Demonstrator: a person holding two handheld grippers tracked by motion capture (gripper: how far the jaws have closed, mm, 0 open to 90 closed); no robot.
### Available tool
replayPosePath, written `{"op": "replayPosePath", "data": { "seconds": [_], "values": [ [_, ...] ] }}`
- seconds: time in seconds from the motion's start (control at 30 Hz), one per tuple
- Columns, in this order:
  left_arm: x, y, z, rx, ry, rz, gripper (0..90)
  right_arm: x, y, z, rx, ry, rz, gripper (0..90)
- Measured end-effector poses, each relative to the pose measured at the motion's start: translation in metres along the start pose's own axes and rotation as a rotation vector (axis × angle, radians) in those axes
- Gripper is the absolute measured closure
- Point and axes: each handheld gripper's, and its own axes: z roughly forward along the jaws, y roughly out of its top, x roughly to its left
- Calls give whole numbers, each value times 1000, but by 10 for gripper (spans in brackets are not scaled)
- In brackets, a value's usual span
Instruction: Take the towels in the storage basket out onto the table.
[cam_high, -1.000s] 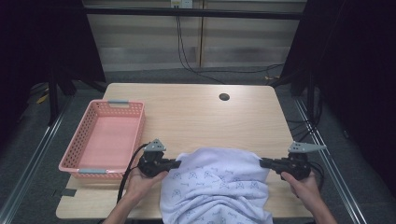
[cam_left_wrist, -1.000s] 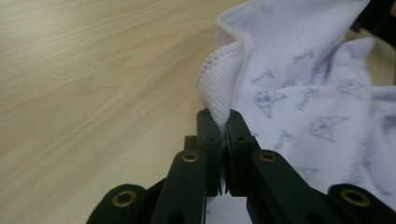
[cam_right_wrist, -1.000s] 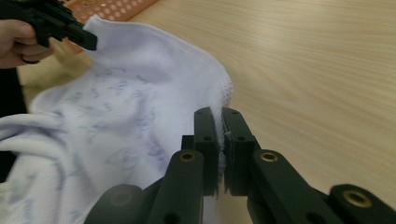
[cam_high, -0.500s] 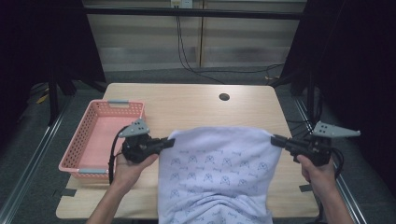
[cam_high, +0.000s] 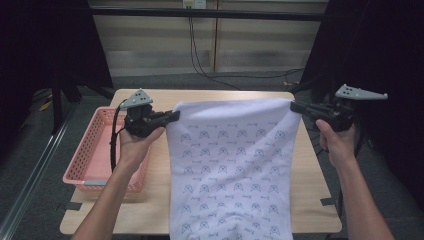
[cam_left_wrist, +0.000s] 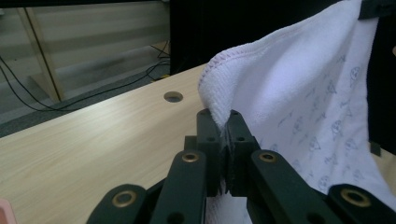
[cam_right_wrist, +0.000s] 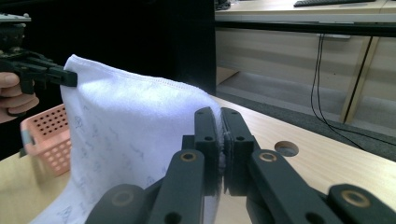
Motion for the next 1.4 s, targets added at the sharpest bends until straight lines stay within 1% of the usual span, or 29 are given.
{"op": "replayPosePath", "data": {
  "seconds": [0.03, 0.13, 0.23, 0.3, 0.33, 0.37, 0.4, 0.43, 0.47, 0.5, 0.53, 0.57, 0.6, 0.63, 0.73, 0.8, 0.83, 0.9, 0.93, 0.97, 1.0, 1.03, 1.07, 1.17, 1.2, 1.23, 1.27, 1.3, 1.4],
  "values": [
    [4, 0, 3, 4, 6, -2, 873, -3, 3, 6, 11, -9, -11, 862],
    [21, 1, 18, 26, 26, -27, 873, -12, 8, 22, 30, -22, -13, 862],
    [37, 2, 32, 27, 15, -24, 872, -24, 8, 41, 57, -57, -17, 862],
    [46, 3, 44, 50, 35, -35, 870, -36, 5, 54, 66, -82, 18, 860],
    [50, 3, 50, 60, 39, -41, 867, -40, 4, 60, 80, -102, 21, 851],
    [52, 2, 57, 77, 54, -46, 840, -43, 2, 66, 90, -122, 19, 797],
    [55, 0, 62, 89, 75, -69, 718, -48, -1, 72, 107, -150, 23, 706],
    [57, -2, 66, 99, 84, -89, 608, -53, -5, 77, 119, -183, 43, 660],
    [57, -4, 67, 108, 92, -93, 610, -57, -10, 80, 137, -179, 65, 657],
    [56, -6, 68, 107, 86, -97, 586, -60, -14, 82, 150, -187, 71, 631],
    [54, -7, 68, 121, 88, -77, 564, -61, -19, 82, 150, -195, 73, 631],
    [52, -8, 67, 131, 98, -57, 562, -62, -23, 80, 148, -174, 77, 632],
    [51, -9, 65, 133, 87, -63, 563, -61, -27, 78, 153, -170, 71, 629],
    [48, -10, 63, 122, 72, -74, 563, -60, -31, 76, 155, -171, 67, 628],
    [34, -14, 57, 134, 47, -36, 576, -50, -41, 68, 162, -135, 53, 616],
    [23, -19, 50, 135, 28, -31, 582, -41, -47, 63, 176, -110, 40, 610],
    [18, -23, 47, 125, 5, -27, 595, -36, -51, 60, 177, -97, 31, 609],
    [7, -32, 42, 156, -10, -4, 610, -25, -61, 53, 188, -69, 35, 595],
    [2, -38, 40, 168, -31, -2, 612, -19, -67, 50, 193, -56, 27, 578],
    [-4, -46, 39, 201, -32, 4, 618, -14, -74, 46, 203, -51, 29, 572],
    [-9, -54, 37, 219, -43, 10, 618, -10, -81, 43, 210, -31, 34, 567],
    [-13, -63, 32, 226, -70, 9, 621, -6, -89, 40, 223, -18, 37, 554],
    [-16, -72, 28, 229, -85, -13, 620, -1, -96, 36, 236, -16, 38, 543],
    [-25, -98, 17, 250, -117, -31, 621, 12, -122, 23, 270, 13, 42, 535],
    [-28, -106, 15, 256, -128, -48, 617, 14, -128, 21, 283, 16, 43, 526],
    [-31, -114, 14, 268, -143, -54, 615, 17, -136, 20, 311, 29, 44, 525],
    [-35, -122, 14, 283, -152, -44, 616, 21, -143, 20, 337, 33, 39, 520],
    [-37, -130, 16, 296, -153, -46, 615, 24, -151, 20, 359, 34, 42, 518],
    [-38, -149, 25, 321, -160, -87, 607, 31, -171, 25, 398, 57, 53, 518]
  ]
}}
